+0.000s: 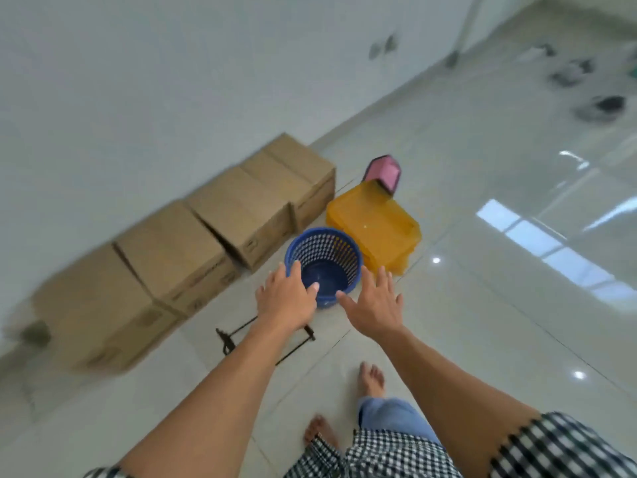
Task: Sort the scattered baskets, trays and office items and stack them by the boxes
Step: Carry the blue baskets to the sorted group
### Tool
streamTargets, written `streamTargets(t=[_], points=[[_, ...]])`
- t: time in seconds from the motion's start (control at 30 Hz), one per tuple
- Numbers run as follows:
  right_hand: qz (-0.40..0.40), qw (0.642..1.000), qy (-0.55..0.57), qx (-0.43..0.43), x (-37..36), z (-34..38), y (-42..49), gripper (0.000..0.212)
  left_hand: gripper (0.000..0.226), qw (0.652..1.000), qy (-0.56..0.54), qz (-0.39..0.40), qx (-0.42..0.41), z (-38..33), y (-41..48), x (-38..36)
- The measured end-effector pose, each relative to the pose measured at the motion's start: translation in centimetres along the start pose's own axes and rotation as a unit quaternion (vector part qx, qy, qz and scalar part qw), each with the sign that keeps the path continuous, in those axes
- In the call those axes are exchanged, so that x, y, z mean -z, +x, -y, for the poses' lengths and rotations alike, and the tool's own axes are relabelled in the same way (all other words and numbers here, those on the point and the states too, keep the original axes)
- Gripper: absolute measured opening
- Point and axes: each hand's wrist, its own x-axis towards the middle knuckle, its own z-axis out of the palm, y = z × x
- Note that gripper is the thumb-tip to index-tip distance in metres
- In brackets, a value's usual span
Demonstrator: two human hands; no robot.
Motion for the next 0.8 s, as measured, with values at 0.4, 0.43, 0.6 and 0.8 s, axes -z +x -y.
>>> streamTargets(t=[0.4, 0.43, 0.6, 0.8], points=[[-0.169, 0.966, 0.112, -0.158, 14.1, -15.5, -5.5, 0.082, 0.072, 0.961, 0.134, 0.008, -0.242, -23.0, -4.3, -0.6], [-0.179, 0.961, 0.122, -0.174, 15.0, -17.5, -6.2, 0.081, 0.071, 0.954, 0.143, 0.011, -0.262, -25.3, -5.0, -1.5], [-0.226, 0.929, 0.163, -0.242, 19.1, -28.1, -10.2, 0.081, 0.069, 0.920, 0.185, 0.022, -0.344, -36.7, -9.5, -6.6], [-0.272, 0.883, 0.209, -0.320, 22.6, -41.6, -16.3, 0.081, 0.068, 0.877, 0.223, 0.039, -0.425, -48.8, -16.5, -14.1]])
